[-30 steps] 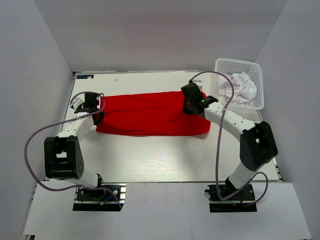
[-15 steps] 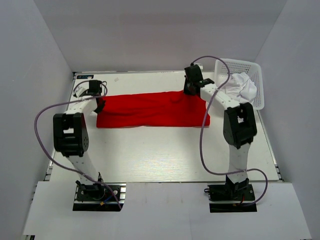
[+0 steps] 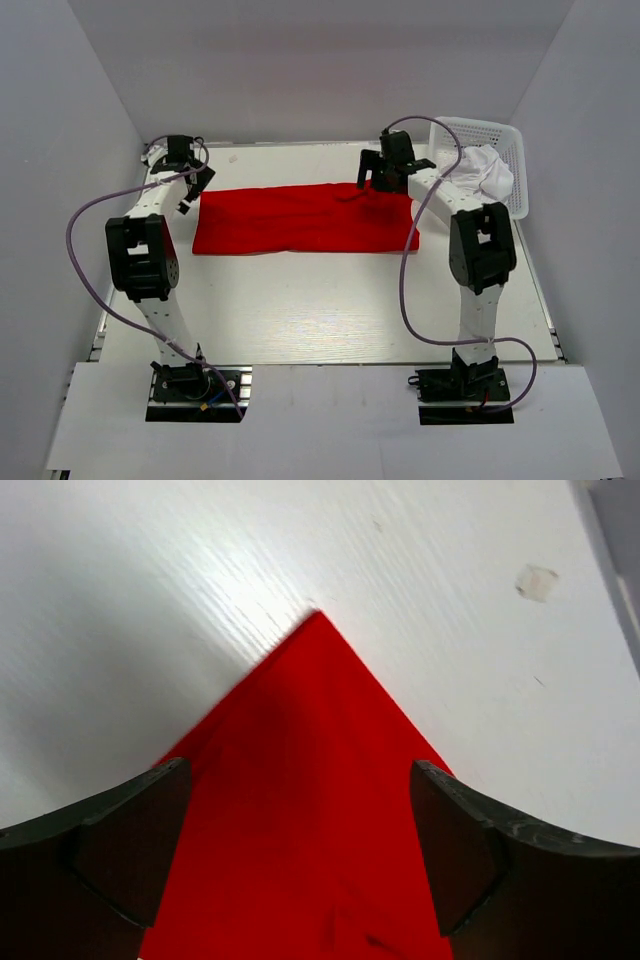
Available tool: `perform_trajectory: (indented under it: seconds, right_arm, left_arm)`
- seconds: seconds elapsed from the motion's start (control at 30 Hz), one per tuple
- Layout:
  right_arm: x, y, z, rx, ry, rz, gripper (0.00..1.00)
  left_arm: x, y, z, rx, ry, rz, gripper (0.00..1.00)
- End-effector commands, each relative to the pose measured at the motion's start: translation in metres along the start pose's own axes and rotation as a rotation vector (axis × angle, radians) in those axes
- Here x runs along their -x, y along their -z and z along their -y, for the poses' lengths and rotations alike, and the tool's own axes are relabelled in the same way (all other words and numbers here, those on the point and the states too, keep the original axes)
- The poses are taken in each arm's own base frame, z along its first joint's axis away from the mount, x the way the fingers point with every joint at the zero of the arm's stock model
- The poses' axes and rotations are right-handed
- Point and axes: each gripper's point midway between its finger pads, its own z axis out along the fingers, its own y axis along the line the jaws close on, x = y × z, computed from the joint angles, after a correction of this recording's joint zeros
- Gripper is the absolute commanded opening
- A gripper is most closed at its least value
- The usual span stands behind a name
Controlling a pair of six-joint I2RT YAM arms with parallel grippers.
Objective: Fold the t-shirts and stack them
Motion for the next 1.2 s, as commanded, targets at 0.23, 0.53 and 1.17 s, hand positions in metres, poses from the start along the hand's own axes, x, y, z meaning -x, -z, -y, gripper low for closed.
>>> perform_trajectory:
  seconds: [0.23, 0.53, 1.17]
  right_arm:
    - [-0.017, 0.003, -0.055, 0.258, 0.047, 0.005, 0.9]
    - [-0.008, -0.045, -0.055, 0.214, 0.03, -0.011, 0.9]
    - [0.116, -0.09, -0.053, 0.172, 0.037, 0.396, 0.9]
  left_arm:
    - [-0.028, 0.053, 0.035, -0.339, -0.176, -0.099, 1.0]
    - [-0.041, 0.078, 0.003, -0.397, -0.182, -0.056, 1.0]
    - [-0.023, 0.086, 0.015, -0.428, -0.241, -0.026, 1.0]
